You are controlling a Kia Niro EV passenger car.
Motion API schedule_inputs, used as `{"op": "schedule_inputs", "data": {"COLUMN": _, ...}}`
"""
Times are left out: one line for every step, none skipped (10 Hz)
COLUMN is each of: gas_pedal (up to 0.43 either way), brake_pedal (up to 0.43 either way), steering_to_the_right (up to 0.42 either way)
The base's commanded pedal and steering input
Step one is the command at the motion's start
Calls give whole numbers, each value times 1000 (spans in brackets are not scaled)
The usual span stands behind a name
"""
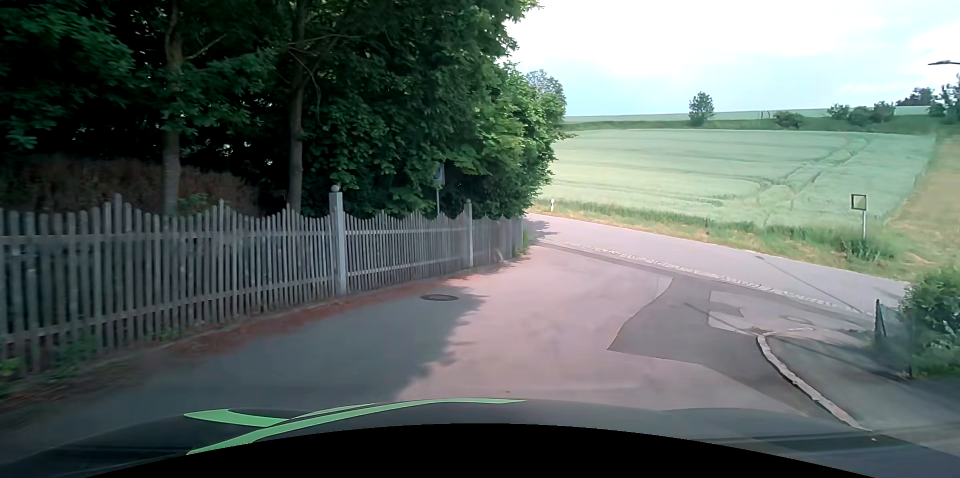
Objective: Follow the waypoints while adhering to traffic rules and regulations
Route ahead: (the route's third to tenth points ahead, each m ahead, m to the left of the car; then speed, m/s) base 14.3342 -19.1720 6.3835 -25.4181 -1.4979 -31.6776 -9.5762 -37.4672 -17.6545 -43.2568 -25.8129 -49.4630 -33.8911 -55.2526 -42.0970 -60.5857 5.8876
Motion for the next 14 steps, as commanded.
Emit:
{"op": "schedule_inputs", "data": {"gas_pedal": 0, "brake_pedal": 244, "steering_to_the_right": 191}}
{"op": "schedule_inputs", "data": {"gas_pedal": 0, "brake_pedal": 244, "steering_to_the_right": 198}}
{"op": "schedule_inputs", "data": {"gas_pedal": 0, "brake_pedal": 250, "steering_to_the_right": 202}}
{"op": "schedule_inputs", "data": {"gas_pedal": 0, "brake_pedal": 250, "steering_to_the_right": 204}}
{"op": "schedule_inputs", "data": {"gas_pedal": 0, "brake_pedal": 256, "steering_to_the_right": 205}}
{"op": "schedule_inputs", "data": {"gas_pedal": 0, "brake_pedal": 256, "steering_to_the_right": 205}}
{"op": "schedule_inputs", "data": {"gas_pedal": 0, "brake_pedal": 256, "steering_to_the_right": 206}}
{"op": "schedule_inputs", "data": {"gas_pedal": 0, "brake_pedal": 256, "steering_to_the_right": 206}}
{"op": "schedule_inputs", "data": {"gas_pedal": 0, "brake_pedal": 256, "steering_to_the_right": 207}}
{"op": "schedule_inputs", "data": {"gas_pedal": 0, "brake_pedal": 256, "steering_to_the_right": 214}}
{"op": "schedule_inputs", "data": {"gas_pedal": 0, "brake_pedal": 256, "steering_to_the_right": 223}}
{"op": "schedule_inputs", "data": {"gas_pedal": 0, "brake_pedal": 256, "steering_to_the_right": 230}}
{"op": "schedule_inputs", "data": {"gas_pedal": 0, "brake_pedal": 256, "steering_to_the_right": 235}}
{"op": "schedule_inputs", "data": {"gas_pedal": 0, "brake_pedal": 262, "steering_to_the_right": 236}}
